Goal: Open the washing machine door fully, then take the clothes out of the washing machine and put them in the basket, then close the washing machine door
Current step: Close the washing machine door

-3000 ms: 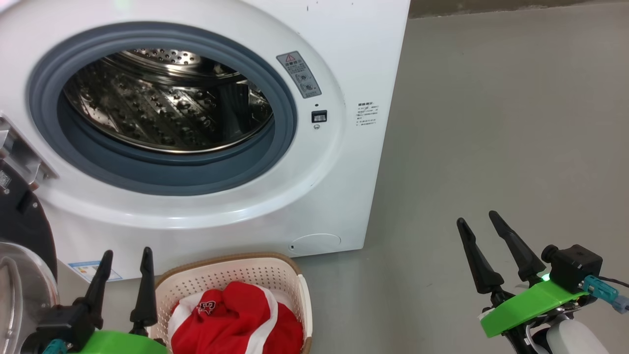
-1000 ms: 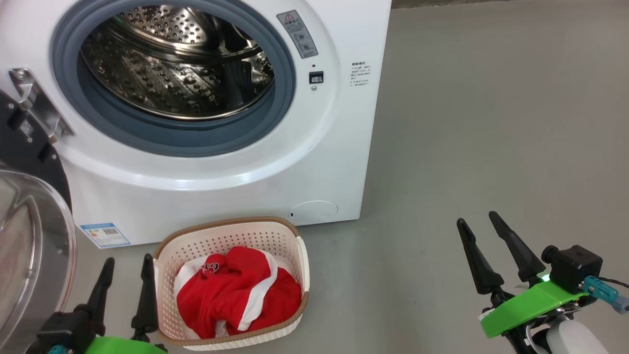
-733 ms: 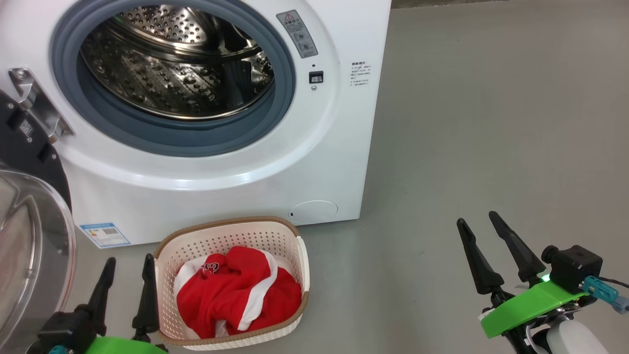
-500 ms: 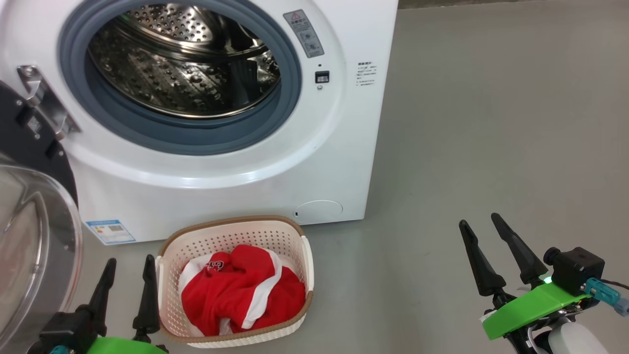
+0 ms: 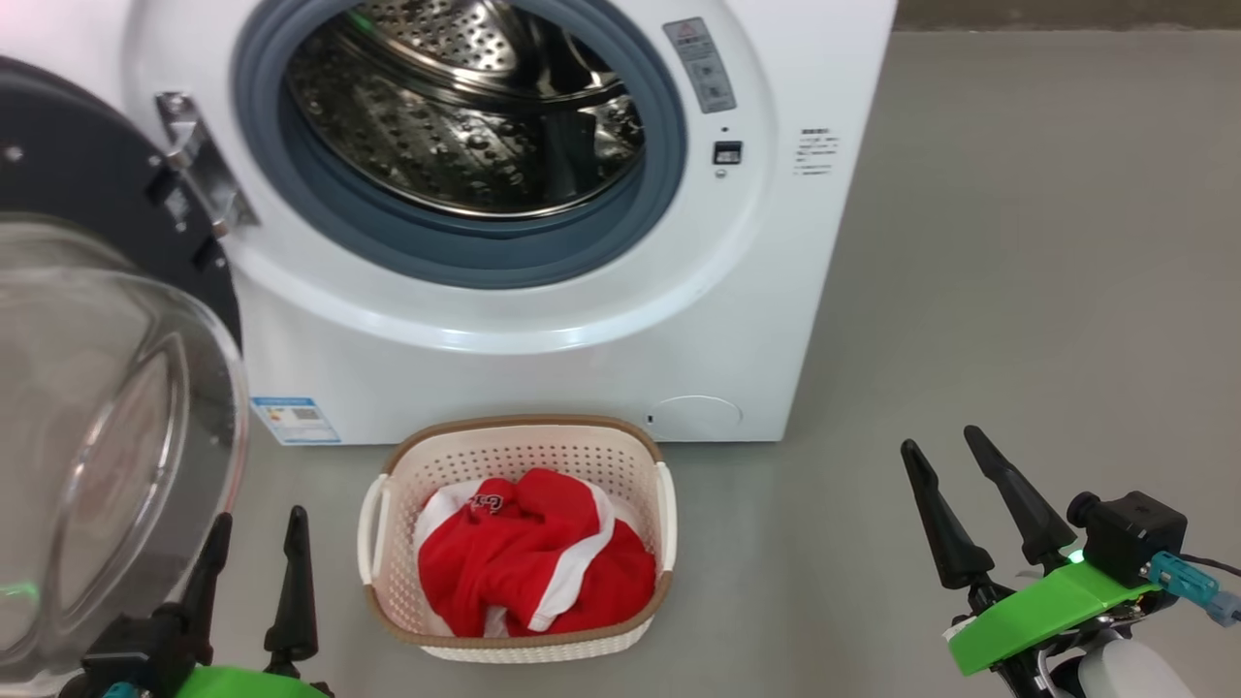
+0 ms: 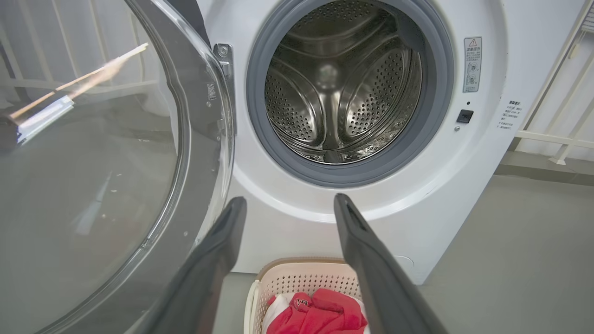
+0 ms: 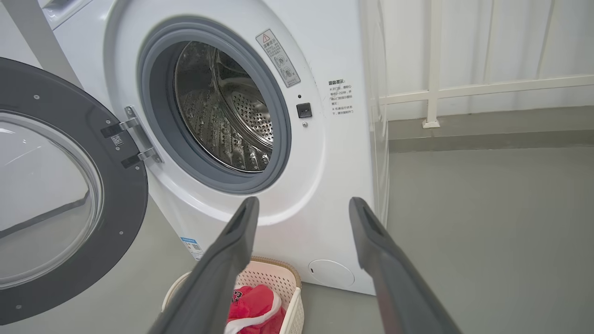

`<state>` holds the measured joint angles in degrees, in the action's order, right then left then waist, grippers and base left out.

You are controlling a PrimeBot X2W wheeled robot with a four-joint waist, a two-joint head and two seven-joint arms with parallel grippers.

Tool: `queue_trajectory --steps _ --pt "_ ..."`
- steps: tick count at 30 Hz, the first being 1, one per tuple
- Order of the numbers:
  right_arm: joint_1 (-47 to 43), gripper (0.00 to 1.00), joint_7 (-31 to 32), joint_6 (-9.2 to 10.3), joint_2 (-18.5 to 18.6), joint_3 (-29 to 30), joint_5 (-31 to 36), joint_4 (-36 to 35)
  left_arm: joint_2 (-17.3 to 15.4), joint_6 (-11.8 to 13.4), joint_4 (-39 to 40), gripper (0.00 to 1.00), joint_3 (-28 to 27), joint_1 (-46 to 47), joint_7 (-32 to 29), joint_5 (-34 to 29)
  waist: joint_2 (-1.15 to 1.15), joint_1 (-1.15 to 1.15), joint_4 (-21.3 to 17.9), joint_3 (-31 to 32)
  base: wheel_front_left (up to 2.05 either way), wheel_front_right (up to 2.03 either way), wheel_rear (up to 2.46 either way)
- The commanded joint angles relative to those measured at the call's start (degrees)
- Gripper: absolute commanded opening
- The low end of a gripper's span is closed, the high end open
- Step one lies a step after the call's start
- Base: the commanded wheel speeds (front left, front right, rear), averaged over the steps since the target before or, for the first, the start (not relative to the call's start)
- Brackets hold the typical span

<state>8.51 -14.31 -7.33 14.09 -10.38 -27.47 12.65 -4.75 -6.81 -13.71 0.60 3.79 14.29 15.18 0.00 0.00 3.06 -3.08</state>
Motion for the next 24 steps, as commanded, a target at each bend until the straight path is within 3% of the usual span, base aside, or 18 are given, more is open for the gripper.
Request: queue_trajectory --steps 1,24 --pt "0.2 1.0 -0.7 -0.16 0.6 -1.3 -0.3 -1.2 -0.7 -0.1 0.9 1.0 -2.1 1.1 0.7 -1.0 0.0 0.0 2.5 0.3 0.0 0.0 0.0" --pt "-0.5 1.0 -0.7 -0.16 1.0 -2.2 -0.8 -0.6 -0.4 1.4 0.3 1.0 -2.5 0.5 0.7 -1.8 0.0 0.0 14.5 1.9 0.0 0.0 0.0"
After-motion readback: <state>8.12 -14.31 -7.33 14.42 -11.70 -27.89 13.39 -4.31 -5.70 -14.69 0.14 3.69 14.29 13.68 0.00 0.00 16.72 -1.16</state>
